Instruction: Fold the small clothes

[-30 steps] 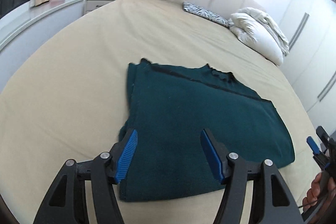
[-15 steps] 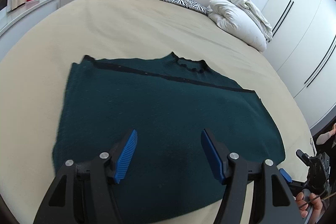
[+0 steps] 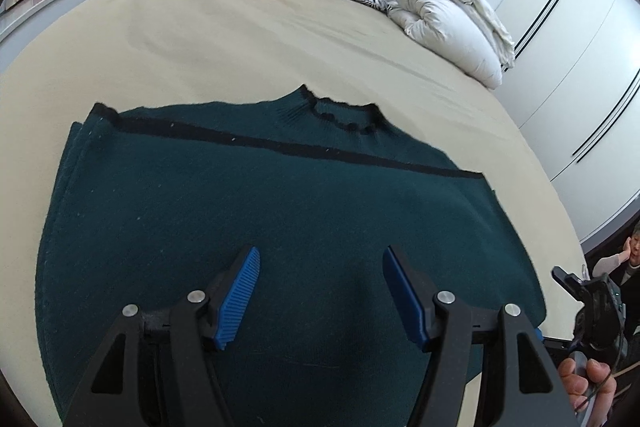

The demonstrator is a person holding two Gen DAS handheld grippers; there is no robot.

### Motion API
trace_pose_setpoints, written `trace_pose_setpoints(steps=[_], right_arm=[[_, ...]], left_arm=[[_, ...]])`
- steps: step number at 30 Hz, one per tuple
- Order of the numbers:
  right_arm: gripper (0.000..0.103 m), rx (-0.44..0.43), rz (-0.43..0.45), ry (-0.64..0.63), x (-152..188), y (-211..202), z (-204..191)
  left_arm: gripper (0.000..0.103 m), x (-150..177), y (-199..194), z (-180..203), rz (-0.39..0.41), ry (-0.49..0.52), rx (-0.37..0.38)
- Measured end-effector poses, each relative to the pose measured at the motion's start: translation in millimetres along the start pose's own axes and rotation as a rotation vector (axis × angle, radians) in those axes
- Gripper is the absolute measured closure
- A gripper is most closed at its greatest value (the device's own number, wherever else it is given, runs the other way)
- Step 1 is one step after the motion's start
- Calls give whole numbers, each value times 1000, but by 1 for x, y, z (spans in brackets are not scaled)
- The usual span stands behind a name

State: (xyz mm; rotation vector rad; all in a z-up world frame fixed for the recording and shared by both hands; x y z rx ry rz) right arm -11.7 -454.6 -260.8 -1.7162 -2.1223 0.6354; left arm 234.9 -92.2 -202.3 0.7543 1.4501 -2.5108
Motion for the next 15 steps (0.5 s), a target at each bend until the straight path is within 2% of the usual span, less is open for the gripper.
trace_pose_setpoints(steps=[4,9,11,15], right_arm=[[30,-24,2,3,-9,10,-9],[30,-2,9,-118,-8,21,-30],[44,-32,-14,-94,-16,35,-22],[46,-54,-18,-63,-25,45,-19]], left_arm=[[37,-3,1,8,22,20,52],[37,-2,29,-2,-41,-6,64],[37,-3,32,-3,-38,6,67],[37,-4,36,-7,-31,-17,85]])
Point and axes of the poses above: each gripper's, at about its wrist camera, not at the fingertips, and y roughly the way its jaws point, z to its right, x to its underside, the point moved 3 cm from there along y, roughly the way its jaws point, and after that the axes turned 6 degrees about -z, right-handed, at the moved point
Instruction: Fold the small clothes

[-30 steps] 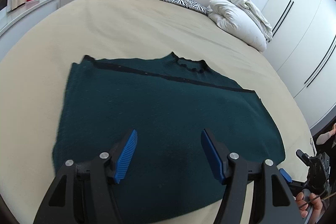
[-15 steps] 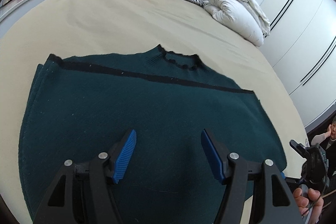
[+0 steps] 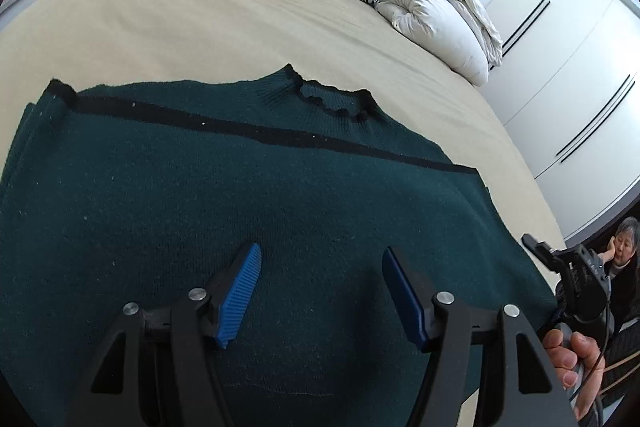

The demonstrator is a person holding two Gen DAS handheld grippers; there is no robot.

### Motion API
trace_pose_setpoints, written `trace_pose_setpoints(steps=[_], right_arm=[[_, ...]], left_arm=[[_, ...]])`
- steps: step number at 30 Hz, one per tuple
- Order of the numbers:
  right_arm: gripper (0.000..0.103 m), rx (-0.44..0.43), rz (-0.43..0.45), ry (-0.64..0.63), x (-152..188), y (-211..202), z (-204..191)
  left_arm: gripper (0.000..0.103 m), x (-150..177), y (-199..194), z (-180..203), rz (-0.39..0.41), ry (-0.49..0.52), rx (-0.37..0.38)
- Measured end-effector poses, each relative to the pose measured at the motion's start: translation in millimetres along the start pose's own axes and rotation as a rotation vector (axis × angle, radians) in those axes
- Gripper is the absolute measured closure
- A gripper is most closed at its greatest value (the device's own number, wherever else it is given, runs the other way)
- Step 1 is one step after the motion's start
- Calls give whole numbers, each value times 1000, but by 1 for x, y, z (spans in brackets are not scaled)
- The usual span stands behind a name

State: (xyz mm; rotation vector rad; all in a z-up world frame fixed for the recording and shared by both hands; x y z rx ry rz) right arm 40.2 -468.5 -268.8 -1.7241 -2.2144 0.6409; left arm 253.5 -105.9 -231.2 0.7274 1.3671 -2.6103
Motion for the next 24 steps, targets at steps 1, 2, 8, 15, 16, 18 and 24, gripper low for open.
trace_pose_setpoints(steps=[1,2,8,15,16,18,24], right_arm=[[54,5,2,-6,-1,2,-1],[67,7,5,-12,-2,3,-1],[91,-20,7,80,-7,7,19],[91,144,60,-120,3,10,-34],[92,166,65,-177,7,12,-51],[92,218,62,-353,27,24,-94],[92,284,-142,-1038,170,103,-192]], left_arm=[[38,0,1,-1,3,-9,7],[38,1,1,-2,5,-12,9],[38,3,2,-4,12,2,15],[50,-5,-12,-32,2,-164,182],[50,-6,-19,-42,4,-218,225],[46,-7,-33,-59,34,-281,267],[31,-9,-49,-103,34,-432,480]])
Point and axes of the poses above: each gripper's, at about its wrist camera, not at the fingertips, and y roughly the way its jaws point, z to its right, x to its underside, the point moved 3 cm from there along y, roughly the way its jaws point, and after that the axes turned 6 degrees about -z, right-handed, at the moved point
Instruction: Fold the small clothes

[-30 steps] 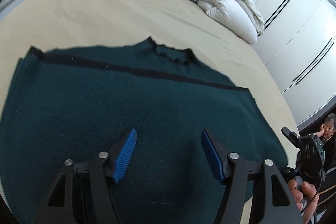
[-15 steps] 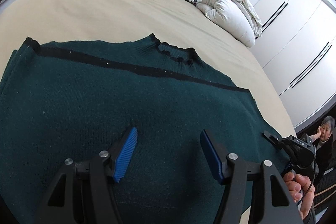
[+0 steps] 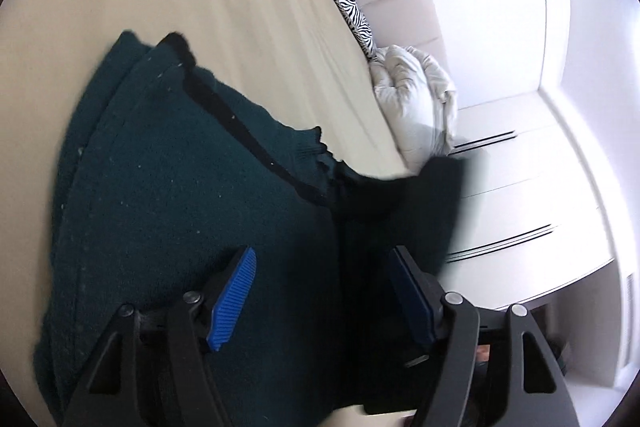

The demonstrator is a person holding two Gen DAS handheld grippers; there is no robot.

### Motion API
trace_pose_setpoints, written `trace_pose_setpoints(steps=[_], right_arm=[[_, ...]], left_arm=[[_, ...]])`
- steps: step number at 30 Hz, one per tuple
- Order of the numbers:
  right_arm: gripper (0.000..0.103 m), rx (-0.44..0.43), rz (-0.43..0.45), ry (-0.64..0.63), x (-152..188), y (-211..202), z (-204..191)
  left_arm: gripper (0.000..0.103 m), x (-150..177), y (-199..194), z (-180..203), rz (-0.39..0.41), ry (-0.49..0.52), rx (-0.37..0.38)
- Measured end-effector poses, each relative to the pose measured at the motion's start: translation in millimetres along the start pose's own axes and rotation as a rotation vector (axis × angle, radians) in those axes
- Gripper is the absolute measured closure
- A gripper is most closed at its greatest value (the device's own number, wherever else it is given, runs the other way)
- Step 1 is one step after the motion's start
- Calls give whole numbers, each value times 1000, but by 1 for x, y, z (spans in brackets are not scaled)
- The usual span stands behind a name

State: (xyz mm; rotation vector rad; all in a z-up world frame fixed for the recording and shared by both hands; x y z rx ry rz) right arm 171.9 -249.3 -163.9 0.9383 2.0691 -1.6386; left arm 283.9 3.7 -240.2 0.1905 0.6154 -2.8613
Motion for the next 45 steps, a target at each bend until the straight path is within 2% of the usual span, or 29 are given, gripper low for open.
trace_pose_setpoints(steps=[1,4,9,12,14,16,17,22,24,29,36,42,45], right_arm=[[92,35,-46,-130,11,18,-28],[92,81,-96,-291,35,45,-64],[92,134,-75,-364,46,50,-76],[92,155,-55,-405,50,45,-76],[92,167,-37,-432,53,43,-78],[90,174,-34,-457,56,43,-84],[89,174,-40,-478,57,45,-89],[88,201,5,-591,73,26,-100],[92,201,31,-609,78,14,-104],[95,191,80,-732,92,8,-135],[95,115,68,-788,99,31,-166],[92,97,28,-815,103,46,-182],[89,83,-40,-805,108,69,-186]], left_arm=[[31,-2,-1,-2,-18,-2,-11],[25,-3,1,-1,-39,5,11],[19,-15,0,0,-46,-57,49],[20,-17,8,4,-61,-48,9],[39,-18,17,4,-91,-40,-42],[85,-19,26,-1,-133,-66,-67],[88,-20,27,-5,-141,-79,-84],[89,-24,15,-6,-133,-40,-117],[89,-27,9,-5,-140,-21,-121],[89,-44,-15,4,-129,79,-188],[89,-66,-38,-8,-119,132,-270],[88,-74,-27,-22,-132,153,-308],[84,-73,-37,-38,-113,111,-249]])
Point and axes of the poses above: each gripper's, at about its wrist camera, not at the fingertips, and y roughly the way its jaws point, z to its right, x to its underside, the point moved 3 cm from there along y, roughly the way its jaws point, and after that the axes turned 6 degrees about -z, right-handed, at the moved point
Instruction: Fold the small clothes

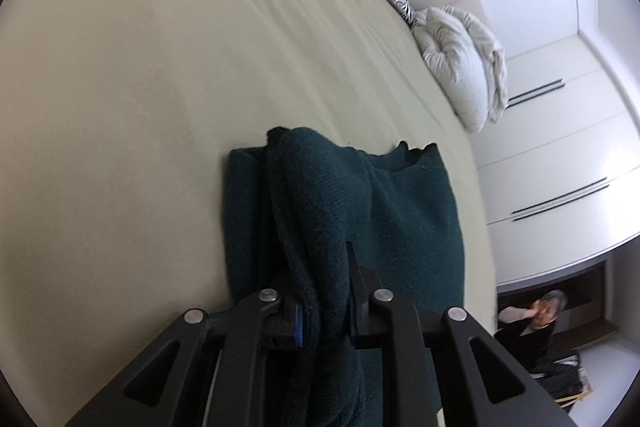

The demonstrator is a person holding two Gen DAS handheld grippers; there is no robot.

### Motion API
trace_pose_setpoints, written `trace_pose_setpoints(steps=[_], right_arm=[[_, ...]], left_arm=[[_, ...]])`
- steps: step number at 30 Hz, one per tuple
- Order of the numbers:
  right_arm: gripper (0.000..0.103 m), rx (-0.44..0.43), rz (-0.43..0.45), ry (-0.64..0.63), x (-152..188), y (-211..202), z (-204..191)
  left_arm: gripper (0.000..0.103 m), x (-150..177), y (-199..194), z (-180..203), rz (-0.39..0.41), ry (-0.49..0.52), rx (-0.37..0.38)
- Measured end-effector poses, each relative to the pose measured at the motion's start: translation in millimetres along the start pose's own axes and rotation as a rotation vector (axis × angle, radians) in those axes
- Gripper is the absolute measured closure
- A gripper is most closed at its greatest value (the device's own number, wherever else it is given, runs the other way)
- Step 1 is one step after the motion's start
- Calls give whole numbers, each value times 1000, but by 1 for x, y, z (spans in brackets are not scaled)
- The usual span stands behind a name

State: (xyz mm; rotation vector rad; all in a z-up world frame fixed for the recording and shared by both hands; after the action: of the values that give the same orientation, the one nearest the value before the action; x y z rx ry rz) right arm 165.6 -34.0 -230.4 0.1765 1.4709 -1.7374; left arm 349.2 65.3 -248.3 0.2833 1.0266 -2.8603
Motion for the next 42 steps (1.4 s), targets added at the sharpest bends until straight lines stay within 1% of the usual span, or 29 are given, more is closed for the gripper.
trace_pose_setpoints(steps=[1,3,4,5,6,7,8,10,12,14,16,18,19,20,21,22,23,24,25,27,29,31,33,34,36,38,39,41,42], right_arm=[[88,-7,-6,9,-6,3,2],[83,-58,-6,60,-4,-3,9],[77,-99,-3,90,-3,-8,14],[72,-155,-5,127,0,-15,19],[68,-222,-5,173,5,-25,25],[56,-260,-1,202,9,-31,30],[52,-308,13,244,15,-43,37],[52,-369,56,341,28,-66,55],[52,-402,75,455,41,-80,81],[52,-434,98,589,55,-84,115],[51,-463,108,736,67,-75,152],[51,-536,121,869,77,-56,187],[51,-580,111,920,79,-43,199],[51,-602,92,971,86,-34,208],[51,-619,61,1015,95,-22,213],[55,-638,31,1040,107,-19,211],[63,-670,-15,1076,119,-3,212],[68,-704,-34,1118,130,10,212],[70,-735,-16,1153,138,17,214],[70,-773,8,1184,140,26,224],[67,-751,0,1187,138,20,227],[67,-784,50,1161,128,3,226],[61,-812,66,1128,124,-3,220],[59,-802,33,1106,126,1,212],[70,-766,-96,1034,139,25,197],[71,-785,-75,1045,144,21,201],[71,-787,-89,1052,144,17,203],[68,-749,-113,1038,135,8,217],[67,-729,-95,1025,132,-3,222]], left_arm=[[83,1,-1,-2,9,-9,11],[77,5,-10,-5,32,-13,-8],[75,5,-17,-2,44,-7,-30],[72,6,-24,1,62,2,-59],[58,7,-35,5,98,16,-119],[51,8,-46,10,138,29,-188],[51,9,-57,16,176,48,-232],[51,15,-74,37,230,102,-241],[51,26,-79,61,243,166,-243],[51,40,-71,86,239,248,-257],[51,55,-49,99,196,309,-289],[51,65,-19,93,138,319,-375],[55,71,-4,78,100,293,-403],[59,74,2,74,100,284,-409],[66,79,3,66,130,303,-416],[72,80,4,62,146,321,-419],[72,82,4,60,155,322,-411],[72,80,1,56,165,308,-378],[72,80,-1,53,170,290,-348],[72,76,-1,47,164,263,-303],[72,74,-3,45,163,252,-284],[72,77,0,47,166,267,-294],[72,81,7,49,171,284,-306],[72,84,7,54,171,287,-306],[73,84,6,53,169,297,-308],[73,84,4,51,166,304,-307],[73,84,5,50,164,305,-307],[73,83,8,53,161,307,-306],[73,84,7,53,160,307,-303]])
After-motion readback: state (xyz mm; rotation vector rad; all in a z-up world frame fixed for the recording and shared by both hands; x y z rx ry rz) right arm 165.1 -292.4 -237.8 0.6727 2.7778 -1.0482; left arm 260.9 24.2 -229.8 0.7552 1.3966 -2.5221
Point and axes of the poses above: each gripper's, at about its wrist camera, not at the fingertips, and y roughly the way its jaws point, z to its right, x to its underside, the point moved 3 cm from there along y, roughly the way its jaws point, and after that the axes turned 6 degrees about -z, right-handed, at the moved point
